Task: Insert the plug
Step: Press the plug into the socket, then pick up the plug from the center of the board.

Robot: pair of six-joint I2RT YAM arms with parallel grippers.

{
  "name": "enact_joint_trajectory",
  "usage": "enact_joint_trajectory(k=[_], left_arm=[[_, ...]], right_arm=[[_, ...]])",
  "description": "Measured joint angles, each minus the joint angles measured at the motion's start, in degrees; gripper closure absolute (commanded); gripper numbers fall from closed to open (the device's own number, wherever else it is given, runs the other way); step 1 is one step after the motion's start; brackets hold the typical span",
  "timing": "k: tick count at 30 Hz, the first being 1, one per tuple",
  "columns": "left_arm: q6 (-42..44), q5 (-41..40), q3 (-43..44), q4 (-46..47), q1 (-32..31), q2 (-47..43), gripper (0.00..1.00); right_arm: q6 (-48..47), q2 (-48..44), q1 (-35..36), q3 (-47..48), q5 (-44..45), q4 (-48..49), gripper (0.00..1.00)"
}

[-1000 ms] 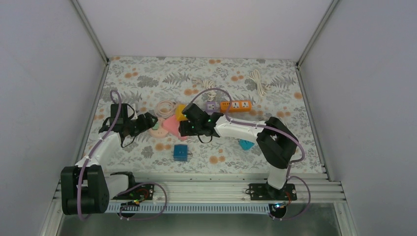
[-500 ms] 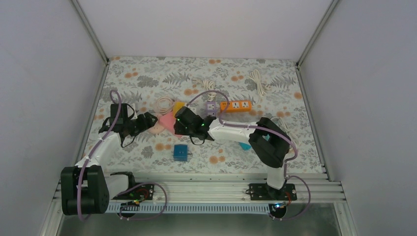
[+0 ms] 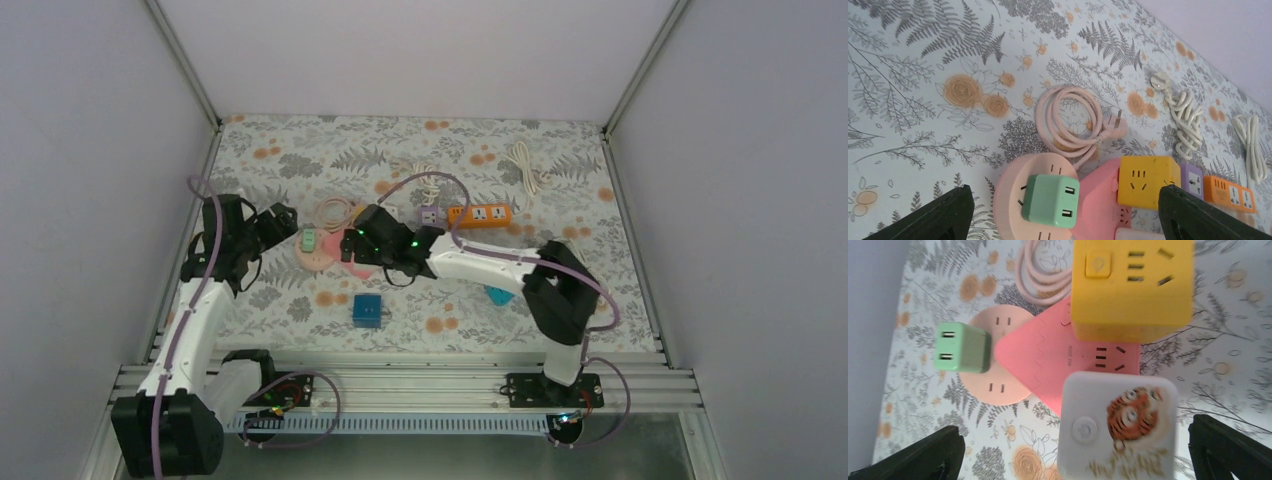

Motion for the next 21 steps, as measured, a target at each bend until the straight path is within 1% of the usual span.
enact_joint_trajectory(k=[4, 6, 11, 13, 17, 21], left_arm=[[1.11, -1.25, 1.36, -1.90, 0.00, -1.49, 0.08], [2.40, -1.03, 1.97, -2.93, 0.00, -2.05, 0.08], [6.49, -0.37, 4.00, -4.37, 0.00, -5.25, 0.06], [8.07, -0.39, 5.03, -4.68, 0.00, -7.13, 0.01], [10.40, -0.92, 6.91, -5.03, 0.00, -10.82, 0.00], [11.54, -3.45, 7.78, -5.18, 0.04, -13.90, 0.00]], right_arm=[[-0.37, -8.55, -0.98, -5.46, 1.38, 0.63, 0.00], [-1.11, -14.64, -2.36, -9.29, 2.67, 0.50, 0.00], [-4.35, -24.65, -6.69, -14.32, 6.47, -1.64, 0.00], [-5.88, -26.86, -8.22, -15.54, 7.69, -3.37, 0.00], [-8.48, -28.89, -9.46, -17.59, 8.83, -7.19, 0.01], [-10.88, -29.29, -9.77, -19.65, 7.34, -9.46, 0.05]])
